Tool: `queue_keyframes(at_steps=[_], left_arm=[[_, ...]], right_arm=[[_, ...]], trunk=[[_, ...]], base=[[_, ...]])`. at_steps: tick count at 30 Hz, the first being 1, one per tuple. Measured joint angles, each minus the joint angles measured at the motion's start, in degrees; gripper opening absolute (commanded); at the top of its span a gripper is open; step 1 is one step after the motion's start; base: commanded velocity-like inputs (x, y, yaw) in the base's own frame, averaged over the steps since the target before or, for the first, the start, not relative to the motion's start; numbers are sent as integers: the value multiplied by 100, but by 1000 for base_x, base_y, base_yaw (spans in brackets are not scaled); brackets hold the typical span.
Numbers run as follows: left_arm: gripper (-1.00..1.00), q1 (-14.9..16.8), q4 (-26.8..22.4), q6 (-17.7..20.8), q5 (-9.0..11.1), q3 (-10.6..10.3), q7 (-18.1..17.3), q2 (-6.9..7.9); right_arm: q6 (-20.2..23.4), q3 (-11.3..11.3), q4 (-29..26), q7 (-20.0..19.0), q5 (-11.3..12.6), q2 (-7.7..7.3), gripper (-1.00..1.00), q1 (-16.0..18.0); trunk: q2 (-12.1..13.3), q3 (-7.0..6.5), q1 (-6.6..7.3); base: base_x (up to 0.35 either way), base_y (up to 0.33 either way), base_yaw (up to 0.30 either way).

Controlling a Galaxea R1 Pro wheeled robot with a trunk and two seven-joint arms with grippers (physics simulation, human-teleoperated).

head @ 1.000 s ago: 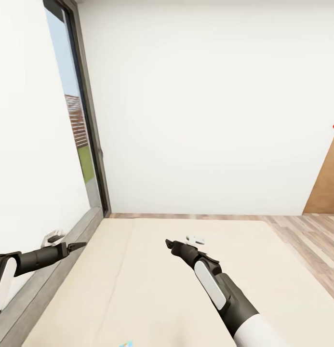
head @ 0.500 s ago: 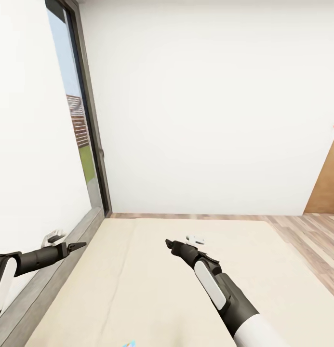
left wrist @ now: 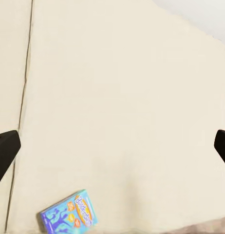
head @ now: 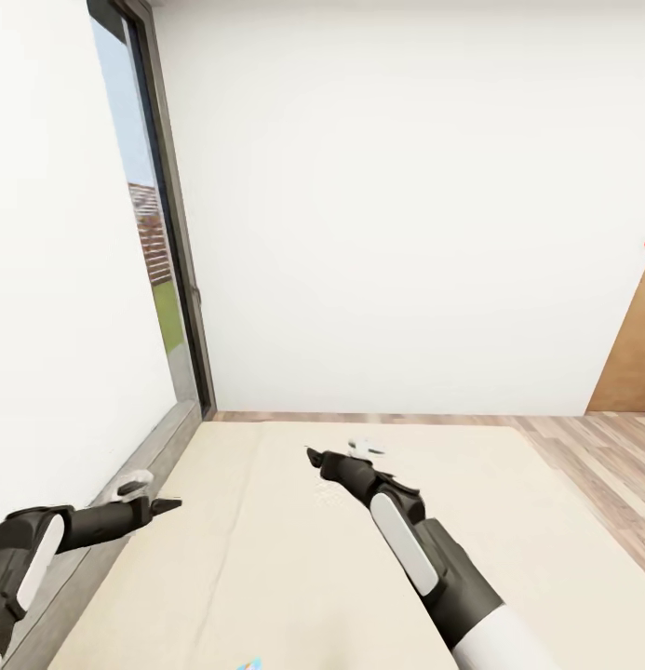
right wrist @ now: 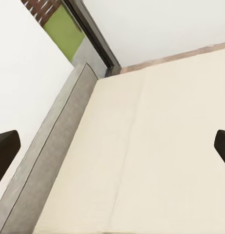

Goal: Put all the toys in the child's room - the three board games (two on the bed and one on the table), the two jigsaw puzzles on the table, and the tennis ball on the table - inside the toy box on the table in the child's room.

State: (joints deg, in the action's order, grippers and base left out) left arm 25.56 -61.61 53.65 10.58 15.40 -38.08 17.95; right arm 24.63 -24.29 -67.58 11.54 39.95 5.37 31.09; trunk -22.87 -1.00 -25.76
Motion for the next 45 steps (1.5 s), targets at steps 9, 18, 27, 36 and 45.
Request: queue_keyframes(at_steps=[9,18,27,36,45], left_arm=[[100,14,1132,-825,-15,-275,1506,-300],[100,16,2628,-2097,-23,-357,2751,-659],[100,19,3245,-2774,-26,-836,2915,-807],[100,19,3320,-2848,-23,-1184,2915,-949],[100,18,3328,-2826,45,-1206,2842,-955]], right_arm=[[746,-128,-846,782,10,-5,100,-1],[858,-191,-1025,1093,67,-12,100,-1],[853,-189,-1220,1106,77,-41,100,-7],[915,-176,-1357,1107,226,-71,100,-14],[1062,-154,-1384,1108,266,-50,100,-16]], trunk=[[0,0,0],[1,1,0],[0,9,0],[1,78,0],[4,158,0]], base=[[0,0,0],[0,0,0],[0,0,0],[0,0,0],[0,0,0]])
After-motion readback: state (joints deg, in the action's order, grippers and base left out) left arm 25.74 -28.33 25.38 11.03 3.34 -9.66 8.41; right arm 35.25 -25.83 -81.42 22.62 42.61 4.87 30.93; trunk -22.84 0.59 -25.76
